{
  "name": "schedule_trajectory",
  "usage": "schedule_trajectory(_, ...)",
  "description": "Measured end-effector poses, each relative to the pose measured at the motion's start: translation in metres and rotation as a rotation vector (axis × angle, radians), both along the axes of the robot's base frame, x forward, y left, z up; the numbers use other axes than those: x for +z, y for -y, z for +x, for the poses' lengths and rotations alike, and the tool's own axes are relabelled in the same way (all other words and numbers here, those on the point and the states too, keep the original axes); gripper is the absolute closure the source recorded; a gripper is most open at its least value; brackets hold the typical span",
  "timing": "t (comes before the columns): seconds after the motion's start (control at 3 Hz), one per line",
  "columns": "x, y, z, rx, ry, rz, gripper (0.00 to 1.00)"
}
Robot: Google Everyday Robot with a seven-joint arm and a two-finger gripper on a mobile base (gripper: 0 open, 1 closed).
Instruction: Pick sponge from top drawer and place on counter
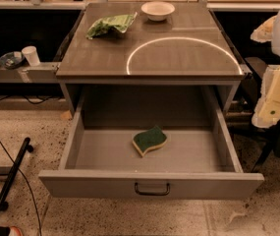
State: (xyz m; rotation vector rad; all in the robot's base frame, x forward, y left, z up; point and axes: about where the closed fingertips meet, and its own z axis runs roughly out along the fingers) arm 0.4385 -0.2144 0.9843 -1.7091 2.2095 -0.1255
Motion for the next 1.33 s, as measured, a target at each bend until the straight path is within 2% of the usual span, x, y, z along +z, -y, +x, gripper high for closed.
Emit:
schedule_trajectory(0.33, -0.006, -0.007, 0.006, 0.024, -0.002, -0.006, 0.0)
schedule_trajectory(0.67, -0.034, -0.038, 0.034, 0.134, -0.021, -0.034, 0.0)
schedule_trajectory(1.0, -0.14, -0.103, 0.066, 0.37, -0.132, -0.07, 0.0)
schedule_trajectory(1.33, -0.223, -0.153, 0.064, 0.568, -0.248, -0.069, 0.0)
